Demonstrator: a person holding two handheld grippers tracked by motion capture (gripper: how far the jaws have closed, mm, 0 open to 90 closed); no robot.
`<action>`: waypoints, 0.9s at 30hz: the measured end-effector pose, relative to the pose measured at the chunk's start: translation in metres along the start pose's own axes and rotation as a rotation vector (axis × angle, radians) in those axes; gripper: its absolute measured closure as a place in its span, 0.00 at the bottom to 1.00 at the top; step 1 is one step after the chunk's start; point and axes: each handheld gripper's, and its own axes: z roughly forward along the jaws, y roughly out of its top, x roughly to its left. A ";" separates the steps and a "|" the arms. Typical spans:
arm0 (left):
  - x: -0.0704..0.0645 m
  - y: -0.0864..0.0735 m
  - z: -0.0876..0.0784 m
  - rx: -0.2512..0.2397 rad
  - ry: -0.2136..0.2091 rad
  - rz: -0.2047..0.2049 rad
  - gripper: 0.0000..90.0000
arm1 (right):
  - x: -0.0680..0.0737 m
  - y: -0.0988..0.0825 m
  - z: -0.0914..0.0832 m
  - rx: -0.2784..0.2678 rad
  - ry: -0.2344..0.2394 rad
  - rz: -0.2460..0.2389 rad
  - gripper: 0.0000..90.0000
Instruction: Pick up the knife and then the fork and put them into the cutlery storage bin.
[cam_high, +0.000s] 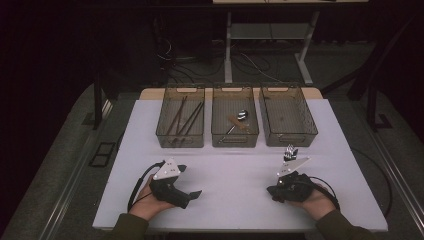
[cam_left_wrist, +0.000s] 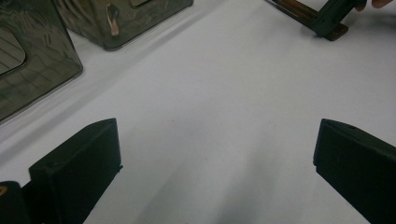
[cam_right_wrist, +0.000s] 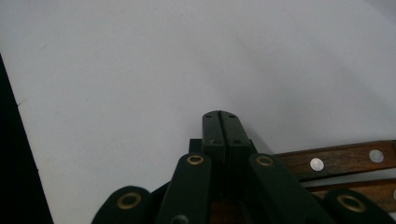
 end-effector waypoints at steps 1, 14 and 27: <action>0.000 0.000 0.000 -0.001 0.002 0.000 0.00 | 0.000 0.000 0.000 0.001 -0.001 0.005 0.99; 0.000 0.000 0.000 0.000 0.000 0.001 0.00 | 0.003 -0.013 -0.008 0.020 -0.021 0.004 0.99; 0.001 0.000 0.000 -0.002 0.001 -0.003 0.00 | -0.006 -0.027 -0.021 0.034 -0.056 0.034 0.99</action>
